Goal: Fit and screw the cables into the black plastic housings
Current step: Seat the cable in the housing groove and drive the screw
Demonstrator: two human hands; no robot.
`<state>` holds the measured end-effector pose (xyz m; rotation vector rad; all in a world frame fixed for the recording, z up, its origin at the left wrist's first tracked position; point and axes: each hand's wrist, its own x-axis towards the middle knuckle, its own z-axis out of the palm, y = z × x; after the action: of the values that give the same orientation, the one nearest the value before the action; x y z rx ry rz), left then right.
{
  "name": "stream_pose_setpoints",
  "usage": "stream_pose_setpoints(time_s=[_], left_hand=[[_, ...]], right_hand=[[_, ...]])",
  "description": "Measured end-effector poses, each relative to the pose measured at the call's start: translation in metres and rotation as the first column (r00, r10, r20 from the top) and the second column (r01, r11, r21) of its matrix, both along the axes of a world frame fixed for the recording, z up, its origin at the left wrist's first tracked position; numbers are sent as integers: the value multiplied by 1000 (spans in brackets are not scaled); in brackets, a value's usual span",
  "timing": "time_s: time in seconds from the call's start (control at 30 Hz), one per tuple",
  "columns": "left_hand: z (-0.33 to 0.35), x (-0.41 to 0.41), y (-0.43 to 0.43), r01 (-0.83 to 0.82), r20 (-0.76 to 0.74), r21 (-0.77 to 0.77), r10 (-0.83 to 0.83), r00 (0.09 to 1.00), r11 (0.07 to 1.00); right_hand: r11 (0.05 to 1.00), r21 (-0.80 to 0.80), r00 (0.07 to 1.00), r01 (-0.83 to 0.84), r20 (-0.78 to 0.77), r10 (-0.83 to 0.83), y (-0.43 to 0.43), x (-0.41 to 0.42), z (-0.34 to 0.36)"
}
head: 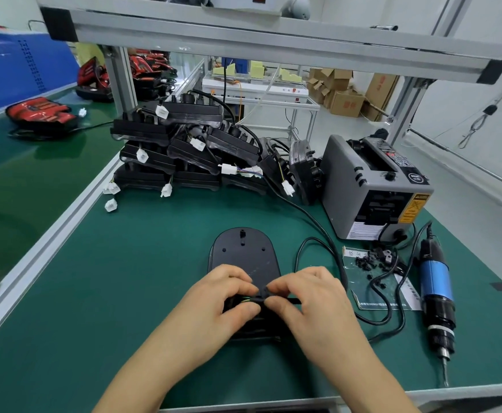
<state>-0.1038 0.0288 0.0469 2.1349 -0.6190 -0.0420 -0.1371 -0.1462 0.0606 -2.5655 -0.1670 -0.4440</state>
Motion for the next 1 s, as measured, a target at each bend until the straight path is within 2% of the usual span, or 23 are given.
stream_pose_setpoints(time_s=[0.07,0.3,0.67,0.8,0.87,0.93,1.0], left_hand=[[0,-1,-2,-18,-17,19,19,1000,1000],[0,-7,-12,-129,-51,-74,125,991,989],[-6,-9,-15,-174,-20,-117,173,985,978],[-7,-9,-15,-179,-39,-131,176,984,975],[-7,-9,-16,-191,-62,-139,184,981,972],[-7,-10,-16,-193,-76,-137,184,980,972],[-7,-10,-15,-188,-72,-128,180,981,974]], right_hand=[[1000,15,1000,11,-21,-11,-1,-1,-2],[997,68,997,20,-82,-14,0,-3,-6],[999,39,991,-3,-134,8,-1,-3,-3],[991,133,984,-21,-171,43,-11,1,2],[987,153,991,39,-129,-20,-32,7,8],[983,10,974,182,-138,-179,-64,17,17],[914,-239,902,328,-207,-378,-97,29,22]])
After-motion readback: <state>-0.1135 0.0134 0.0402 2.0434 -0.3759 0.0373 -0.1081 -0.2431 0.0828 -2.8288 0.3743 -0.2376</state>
